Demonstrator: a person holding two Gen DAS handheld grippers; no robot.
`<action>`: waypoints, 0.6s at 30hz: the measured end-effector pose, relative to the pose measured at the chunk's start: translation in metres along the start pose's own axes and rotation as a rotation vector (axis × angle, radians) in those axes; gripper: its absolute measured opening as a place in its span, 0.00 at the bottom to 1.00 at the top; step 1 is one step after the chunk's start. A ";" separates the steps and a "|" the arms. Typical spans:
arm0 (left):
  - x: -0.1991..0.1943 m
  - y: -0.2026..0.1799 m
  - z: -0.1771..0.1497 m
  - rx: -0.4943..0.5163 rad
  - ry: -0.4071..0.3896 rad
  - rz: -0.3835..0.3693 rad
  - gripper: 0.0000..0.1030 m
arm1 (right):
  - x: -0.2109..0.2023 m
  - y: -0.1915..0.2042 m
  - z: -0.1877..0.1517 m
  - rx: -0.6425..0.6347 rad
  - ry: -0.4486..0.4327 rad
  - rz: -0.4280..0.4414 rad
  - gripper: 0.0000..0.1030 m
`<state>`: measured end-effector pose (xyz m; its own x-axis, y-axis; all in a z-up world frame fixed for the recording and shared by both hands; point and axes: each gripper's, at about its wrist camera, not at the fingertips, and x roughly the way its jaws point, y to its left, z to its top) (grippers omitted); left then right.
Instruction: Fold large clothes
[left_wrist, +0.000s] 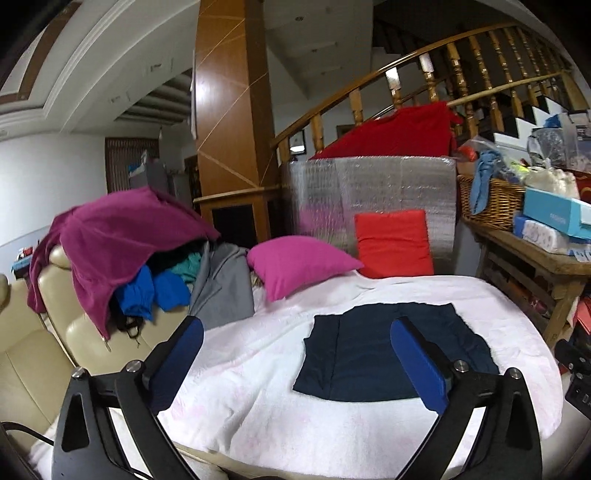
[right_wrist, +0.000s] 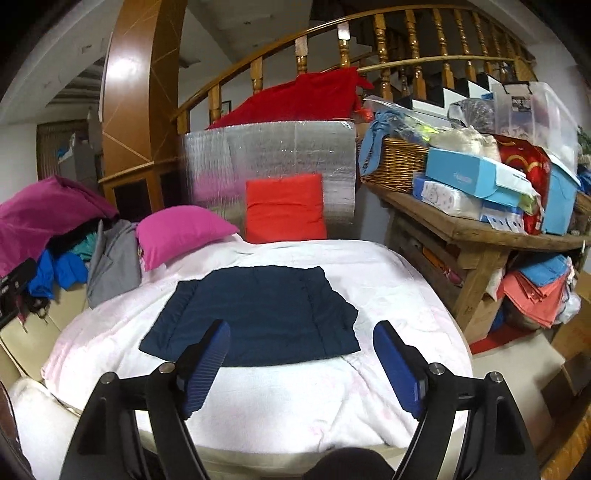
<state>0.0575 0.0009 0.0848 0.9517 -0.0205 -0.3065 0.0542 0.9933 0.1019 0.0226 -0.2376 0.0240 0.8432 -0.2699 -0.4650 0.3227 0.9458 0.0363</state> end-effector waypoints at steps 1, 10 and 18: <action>-0.003 -0.002 0.001 0.008 -0.002 0.001 0.99 | -0.005 -0.001 0.001 0.010 -0.002 -0.003 0.81; -0.031 -0.012 0.010 0.029 -0.043 0.005 0.99 | -0.022 -0.003 -0.001 0.018 0.002 -0.015 0.81; -0.035 -0.013 0.011 0.025 -0.053 0.004 1.00 | -0.026 -0.005 -0.003 0.025 0.010 -0.012 0.81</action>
<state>0.0264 -0.0128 0.1050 0.9666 -0.0231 -0.2553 0.0573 0.9902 0.1272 -0.0021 -0.2350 0.0330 0.8347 -0.2796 -0.4744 0.3438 0.9376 0.0522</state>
